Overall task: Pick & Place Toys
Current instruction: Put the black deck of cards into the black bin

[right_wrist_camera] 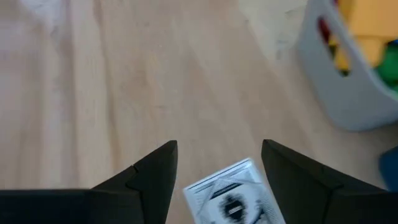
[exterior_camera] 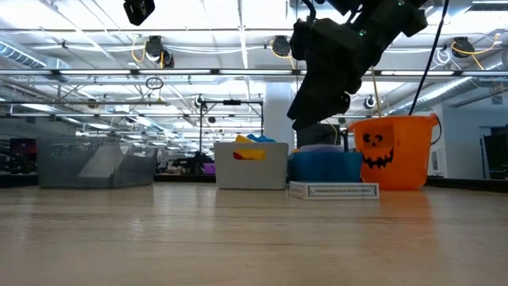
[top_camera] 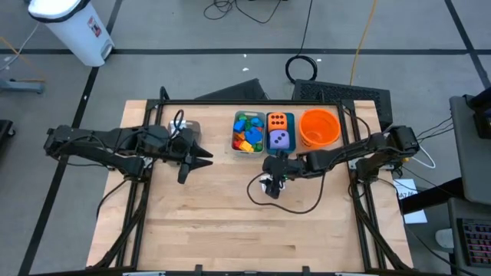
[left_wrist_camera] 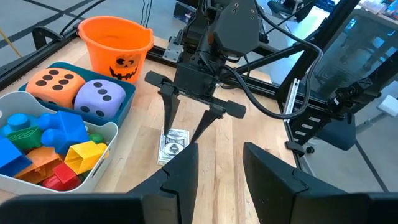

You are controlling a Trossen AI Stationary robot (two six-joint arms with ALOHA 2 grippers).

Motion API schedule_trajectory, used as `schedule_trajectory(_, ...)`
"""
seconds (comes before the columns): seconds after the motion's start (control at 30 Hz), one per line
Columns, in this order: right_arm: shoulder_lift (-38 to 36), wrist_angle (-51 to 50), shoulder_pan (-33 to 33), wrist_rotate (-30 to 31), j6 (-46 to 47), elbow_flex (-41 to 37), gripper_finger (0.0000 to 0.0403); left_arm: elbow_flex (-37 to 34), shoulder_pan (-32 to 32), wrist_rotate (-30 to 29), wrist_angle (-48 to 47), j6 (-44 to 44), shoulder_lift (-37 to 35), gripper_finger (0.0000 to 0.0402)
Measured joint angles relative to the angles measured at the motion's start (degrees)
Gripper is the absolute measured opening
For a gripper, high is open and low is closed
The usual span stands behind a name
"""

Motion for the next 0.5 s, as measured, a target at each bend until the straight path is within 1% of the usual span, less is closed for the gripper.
schedule_trajectory(0.1,0.0,-0.1,-0.7,-3.4,0.4,0.0,0.0240,0.0,0.0,0.0,0.0,0.2,0.0,0.0131)
schedule_trajectory(0.2,0.0,-0.1,-1.2,-5.9,0.5,0.0,0.0266,0.0,0.0,0.0,0.0,0.2,0.0,0.0131)
schedule_trajectory(0.33,0.0,-0.7,-1.9,-9.4,-2.9,0.0,0.0314,0.0,0.0,-0.1,0.0,0.7,0.0,0.0131)
schedule_trajectory(0.4,0.0,-1.6,-2.0,-10.5,-5.5,0.0,0.0341,0.0,0.0,-1.2,0.0,0.8,0.0,0.0131)
schedule_trajectory(0.5,0.0,-3.8,-2.2,-10.5,-9.4,0.0,0.0380,0.0,0.0,-3.7,0.0,0.3,0.0,0.0131)
